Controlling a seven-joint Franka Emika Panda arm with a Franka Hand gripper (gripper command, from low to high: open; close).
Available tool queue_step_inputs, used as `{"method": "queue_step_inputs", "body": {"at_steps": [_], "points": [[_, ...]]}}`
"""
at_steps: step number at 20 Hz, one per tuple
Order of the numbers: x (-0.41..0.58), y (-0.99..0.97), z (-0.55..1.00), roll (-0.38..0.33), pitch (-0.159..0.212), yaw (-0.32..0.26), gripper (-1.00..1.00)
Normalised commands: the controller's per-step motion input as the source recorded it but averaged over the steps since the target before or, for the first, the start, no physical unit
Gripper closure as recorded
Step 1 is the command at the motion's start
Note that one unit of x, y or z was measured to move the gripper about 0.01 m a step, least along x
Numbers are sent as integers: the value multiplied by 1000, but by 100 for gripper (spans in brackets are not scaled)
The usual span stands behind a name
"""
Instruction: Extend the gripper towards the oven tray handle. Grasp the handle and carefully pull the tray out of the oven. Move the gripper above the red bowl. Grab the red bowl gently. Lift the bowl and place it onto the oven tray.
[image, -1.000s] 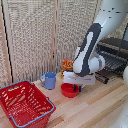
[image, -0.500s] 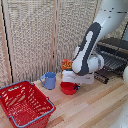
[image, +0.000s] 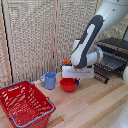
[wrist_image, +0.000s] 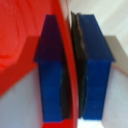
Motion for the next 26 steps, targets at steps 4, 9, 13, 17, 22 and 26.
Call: {"method": "queue_step_inputs", "body": {"at_steps": [4, 9, 13, 17, 22, 26], "points": [[421, 0, 707, -15, 122, -140, 100], [630, 0, 648, -61, 25, -168, 100], [660, 6, 654, -97, 7, -179, 100], [616, 99, 737, -117, 0, -170, 100], [543, 59, 805, -84, 0, -166, 100], [266, -276, 786, -2, 0, -166, 100]]}}
